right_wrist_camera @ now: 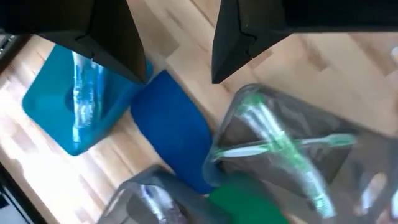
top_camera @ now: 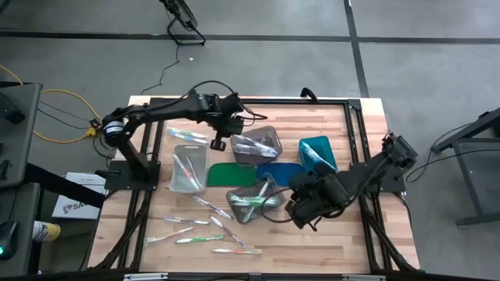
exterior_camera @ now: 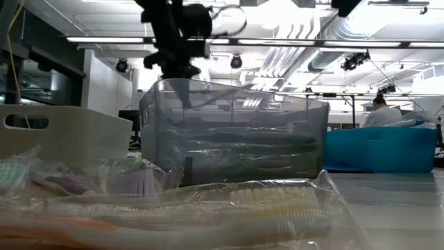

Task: Pick & Place Toothbrushes
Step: Put the purple toothbrush into the top black bin

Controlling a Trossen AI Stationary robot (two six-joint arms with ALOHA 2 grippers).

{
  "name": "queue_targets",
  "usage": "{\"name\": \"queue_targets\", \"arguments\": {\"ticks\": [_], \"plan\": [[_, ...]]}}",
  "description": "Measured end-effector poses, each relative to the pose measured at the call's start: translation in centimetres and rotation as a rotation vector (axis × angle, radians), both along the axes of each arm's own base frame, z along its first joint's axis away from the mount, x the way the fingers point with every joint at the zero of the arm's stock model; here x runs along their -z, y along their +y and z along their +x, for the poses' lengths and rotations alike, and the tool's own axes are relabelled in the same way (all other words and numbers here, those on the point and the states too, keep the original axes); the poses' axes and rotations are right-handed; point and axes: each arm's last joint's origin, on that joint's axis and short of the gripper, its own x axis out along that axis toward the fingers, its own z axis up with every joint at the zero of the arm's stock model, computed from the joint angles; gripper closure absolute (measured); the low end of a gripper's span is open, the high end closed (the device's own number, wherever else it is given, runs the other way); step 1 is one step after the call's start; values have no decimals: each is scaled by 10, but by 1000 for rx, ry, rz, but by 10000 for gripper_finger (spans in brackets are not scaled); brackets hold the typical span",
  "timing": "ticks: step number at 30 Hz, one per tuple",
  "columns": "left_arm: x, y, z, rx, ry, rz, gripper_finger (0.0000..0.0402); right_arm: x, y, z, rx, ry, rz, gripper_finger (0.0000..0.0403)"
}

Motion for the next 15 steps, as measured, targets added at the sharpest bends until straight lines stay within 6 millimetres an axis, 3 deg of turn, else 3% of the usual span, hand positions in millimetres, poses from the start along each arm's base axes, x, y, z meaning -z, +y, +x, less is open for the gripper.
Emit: {"name": "queue_targets", "arguments": {"ticks": [5,15], "plan": [[15,5,12,8,1,-24,401,0,-13,6,46,0,0,230],[24,7,18,-22,0,-42,401,0,-29,13,107,1,8,230]]}}
